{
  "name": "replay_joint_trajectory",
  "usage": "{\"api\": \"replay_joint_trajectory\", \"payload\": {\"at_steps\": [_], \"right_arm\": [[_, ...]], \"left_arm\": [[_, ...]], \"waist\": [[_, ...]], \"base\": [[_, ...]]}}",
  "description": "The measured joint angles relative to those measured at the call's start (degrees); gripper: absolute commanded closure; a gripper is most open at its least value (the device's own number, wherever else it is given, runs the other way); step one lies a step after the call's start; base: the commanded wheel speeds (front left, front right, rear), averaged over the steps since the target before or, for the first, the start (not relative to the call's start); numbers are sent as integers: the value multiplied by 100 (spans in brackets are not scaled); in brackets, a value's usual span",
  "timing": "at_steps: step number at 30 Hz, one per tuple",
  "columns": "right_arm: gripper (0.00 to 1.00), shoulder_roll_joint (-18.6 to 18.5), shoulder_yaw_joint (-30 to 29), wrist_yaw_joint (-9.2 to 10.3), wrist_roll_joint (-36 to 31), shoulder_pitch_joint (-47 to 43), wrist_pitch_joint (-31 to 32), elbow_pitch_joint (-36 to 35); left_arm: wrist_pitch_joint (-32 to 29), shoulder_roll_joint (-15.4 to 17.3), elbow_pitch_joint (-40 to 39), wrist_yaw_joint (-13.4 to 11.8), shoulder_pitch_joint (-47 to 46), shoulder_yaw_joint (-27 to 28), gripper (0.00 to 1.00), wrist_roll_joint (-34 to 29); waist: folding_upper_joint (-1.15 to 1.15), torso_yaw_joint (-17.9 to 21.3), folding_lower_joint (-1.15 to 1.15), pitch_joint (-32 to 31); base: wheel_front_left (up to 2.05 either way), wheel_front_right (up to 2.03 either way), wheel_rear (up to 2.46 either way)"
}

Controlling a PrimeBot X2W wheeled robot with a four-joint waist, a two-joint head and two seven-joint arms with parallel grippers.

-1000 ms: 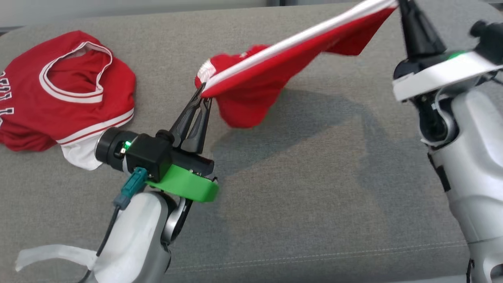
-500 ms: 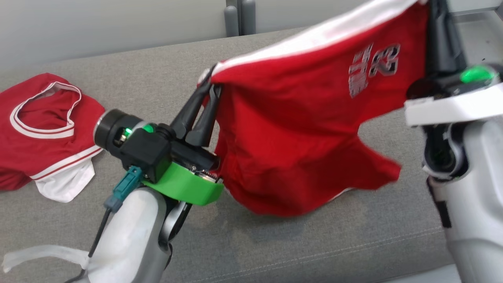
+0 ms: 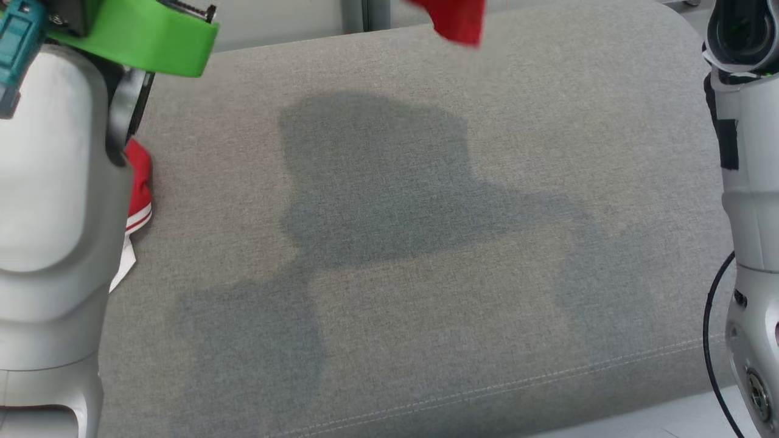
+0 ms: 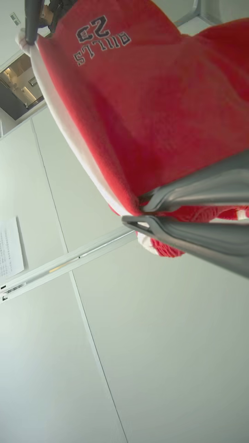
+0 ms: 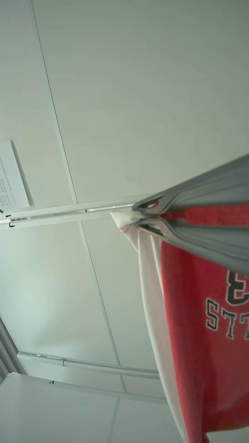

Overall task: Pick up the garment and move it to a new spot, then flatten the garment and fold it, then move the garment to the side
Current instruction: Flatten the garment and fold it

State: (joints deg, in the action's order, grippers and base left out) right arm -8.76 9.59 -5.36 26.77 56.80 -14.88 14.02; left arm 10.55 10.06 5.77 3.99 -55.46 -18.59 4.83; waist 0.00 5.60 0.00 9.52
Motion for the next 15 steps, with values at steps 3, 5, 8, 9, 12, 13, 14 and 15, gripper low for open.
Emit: {"api": "replay_joint_trajectory", "payload": {"at_steps": [3,5,8,9,12,13,14,15], "right_arm": [[100,-33,187,-18,-109,-326,-4,260],[100,-2,388,-20,-124,-903,9,650],[100,22,736,-67,-127,-1919,58,1357],[100,12,860,-69,-170,-2213,107,1570],[100,76,992,-93,-130,-2870,182,2090],[100,103,1009,-118,-127,-2992,180,2197],[100,146,1010,-118,-89,-3066,178,2281],[100,193,1005,-118,-27,-3098,172,2334]], "left_arm": [[-22,53,250,30,107,-332,100,-153],[-167,43,600,82,635,-621,100,-205],[-394,36,1265,108,1719,-955,100,-154],[-461,31,1471,108,2041,-1055,100,-154],[-523,-53,1967,105,2714,-1216,100,-116],[-522,-77,2076,100,2823,-1251,100,-115],[-521,-112,2168,92,2889,-1265,100,-113],[-504,-147,2232,53,2928,-1277,100,-113]], "waist": [[0,-21,0,17],[0,-22,0,65],[0,-10,0,174],[0,-5,0,217],[0,7,0,363],[0,10,0,414],[0,13,0,465],[0,16,0,517]], "base": [[0,0,0],[0,0,0],[0,0,0],[0,0,0],[0,0,0],[0,0,0],[0,0,0],[0,0,0]]}}
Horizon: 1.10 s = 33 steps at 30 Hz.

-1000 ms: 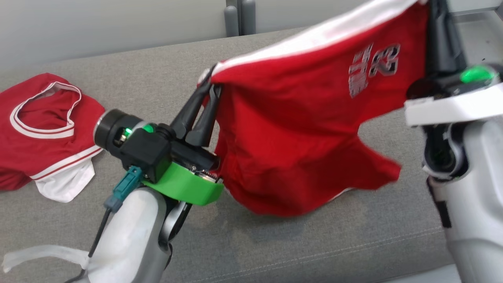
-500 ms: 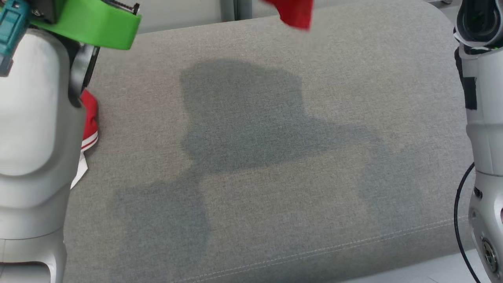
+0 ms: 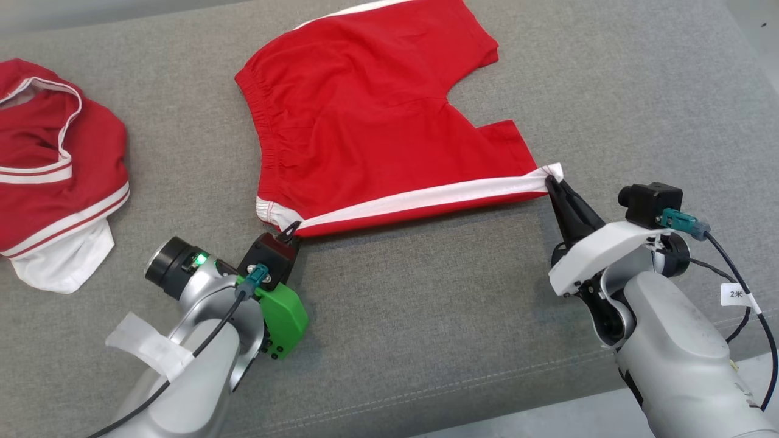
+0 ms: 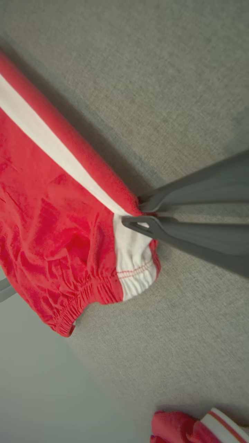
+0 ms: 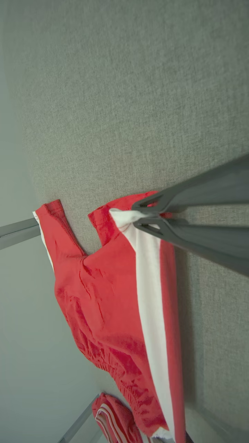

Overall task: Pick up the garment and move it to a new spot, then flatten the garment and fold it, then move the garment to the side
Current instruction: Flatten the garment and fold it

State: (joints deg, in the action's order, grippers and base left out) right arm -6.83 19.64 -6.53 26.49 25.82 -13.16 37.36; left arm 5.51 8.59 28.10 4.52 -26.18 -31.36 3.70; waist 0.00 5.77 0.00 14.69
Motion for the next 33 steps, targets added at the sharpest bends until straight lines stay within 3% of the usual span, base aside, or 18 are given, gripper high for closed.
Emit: {"api": "replay_joint_trajectory", "payload": {"at_steps": [7,19,33], "right_arm": [[100,105,-182,-1,224,2,-97,25],[100,-21,-51,-53,45,-285,-101,-168],[100,-16,-91,-54,-49,-989,-101,-164]], "left_arm": [[516,-236,230,-187,9,-38,100,-14],[776,-229,379,-662,149,-160,100,-346],[868,-411,489,-806,845,-270,100,-241]], "waist": [[0,30,0,197],[0,37,0,-32],[0,-57,0,-289]], "base": [[0,0,0],[0,0,0],[0,0,0]]}}
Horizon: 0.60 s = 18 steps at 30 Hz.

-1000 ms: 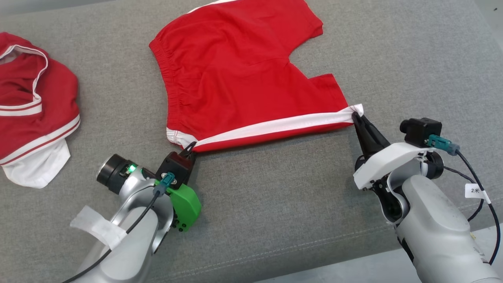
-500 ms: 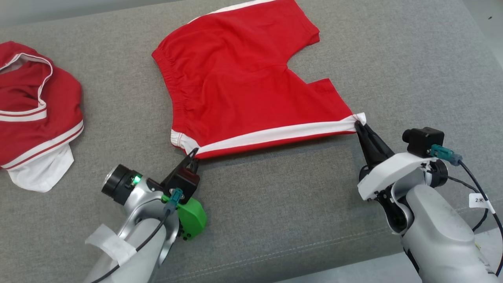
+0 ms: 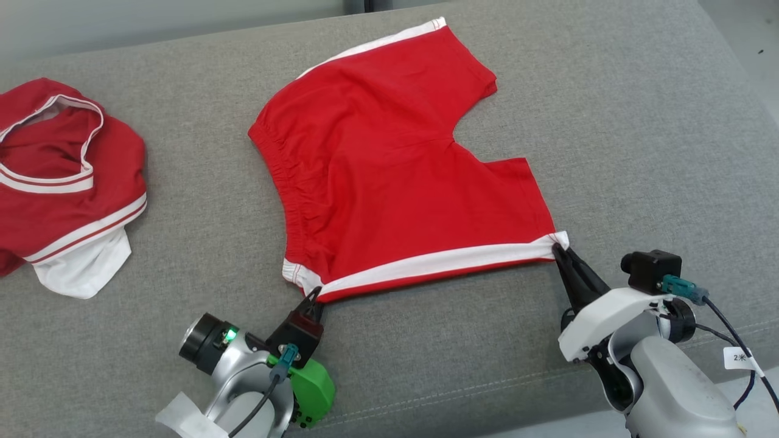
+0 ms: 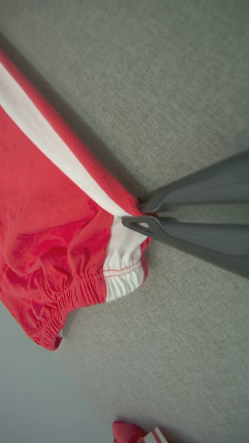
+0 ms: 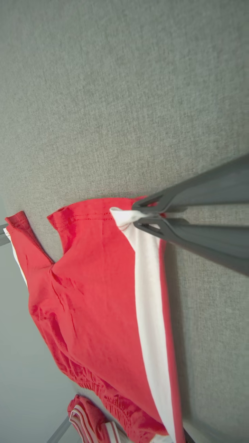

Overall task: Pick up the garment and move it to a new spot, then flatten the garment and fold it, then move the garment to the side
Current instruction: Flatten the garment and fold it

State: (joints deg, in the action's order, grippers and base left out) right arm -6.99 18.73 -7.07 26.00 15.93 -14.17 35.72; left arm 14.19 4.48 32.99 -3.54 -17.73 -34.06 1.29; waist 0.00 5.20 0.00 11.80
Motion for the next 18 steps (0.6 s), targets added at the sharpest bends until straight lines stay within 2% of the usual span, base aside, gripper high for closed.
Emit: {"api": "replay_joint_trajectory", "payload": {"at_steps": [18], "right_arm": [[100,73,81,0,-136,-208,0,330]], "left_arm": [[5,-59,56,-10,311,-91,100,149]], "waist": [[0,17,0,-282]], "base": [[0,0,0]]}}
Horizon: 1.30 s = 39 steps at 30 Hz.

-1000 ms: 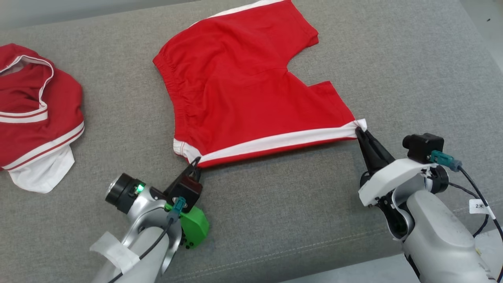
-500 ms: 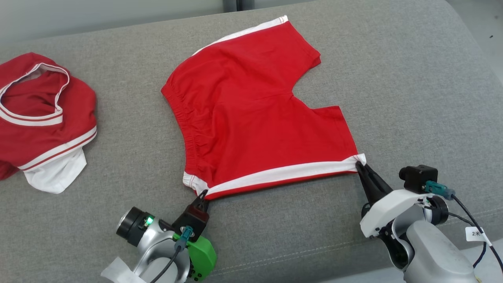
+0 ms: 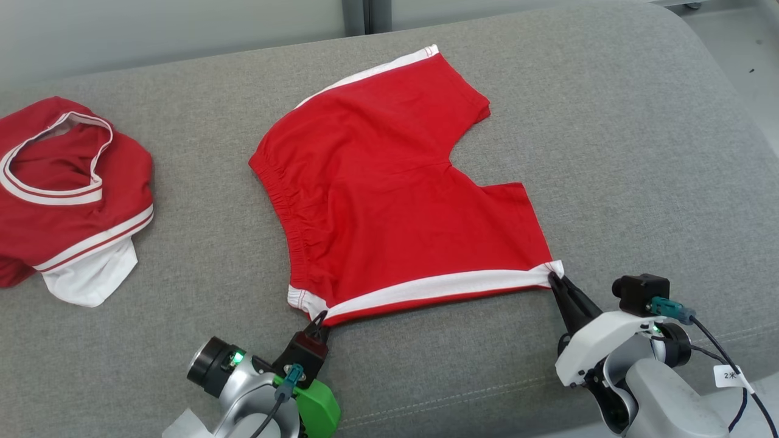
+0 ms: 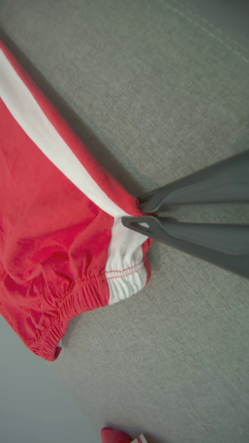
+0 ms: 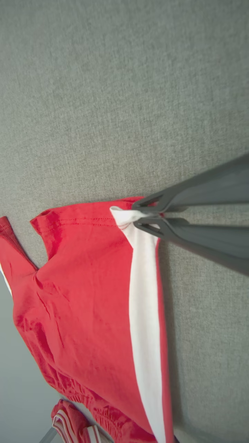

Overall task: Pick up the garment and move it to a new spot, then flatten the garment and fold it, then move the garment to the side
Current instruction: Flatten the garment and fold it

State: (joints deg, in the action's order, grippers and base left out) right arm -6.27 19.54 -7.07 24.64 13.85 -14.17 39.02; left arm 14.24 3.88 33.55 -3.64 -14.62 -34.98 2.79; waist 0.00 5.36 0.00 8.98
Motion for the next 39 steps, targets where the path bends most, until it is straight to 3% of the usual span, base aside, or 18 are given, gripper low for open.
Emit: {"api": "replay_joint_trajectory", "payload": {"at_steps": [2,3,4,5,6,8,23,39], "right_arm": [[100,8,8,0,0,0,0,8],[95,10,20,0,0,0,0,18],[87,10,20,0,0,0,0,18],[72,12,33,0,0,0,0,25],[56,14,44,0,0,0,0,27],[0,18,62,0,0,0,0,29],[0,-179,-74,0,-108,-183,0,-198],[0,-311,-485,0,-483,-158,-11,-1207]], "left_arm": [[0,-1,1,0,2,-5,100,1],[0,-2,1,0,5,-3,100,10],[0,-2,1,0,5,-3,100,10],[0,-5,1,1,13,-1,98,35],[0,-12,0,1,24,2,67,60],[0,-25,-13,2,59,13,0,92],[1,-74,-668,9,535,453,0,734],[2,-76,-1823,-144,721,1155,0,1002]], "waist": [[0,-2,0,-8],[0,-4,0,-11],[0,-4,0,-11],[0,-5,0,-13],[0,-7,0,-14],[0,-8,0,-16],[0,1,0,-26],[0,82,0,-330]], "base": [[0,0,0],[0,0,0],[0,0,0],[0,0,0],[0,0,0],[0,0,0],[0,0,0],[0,0,0]]}}
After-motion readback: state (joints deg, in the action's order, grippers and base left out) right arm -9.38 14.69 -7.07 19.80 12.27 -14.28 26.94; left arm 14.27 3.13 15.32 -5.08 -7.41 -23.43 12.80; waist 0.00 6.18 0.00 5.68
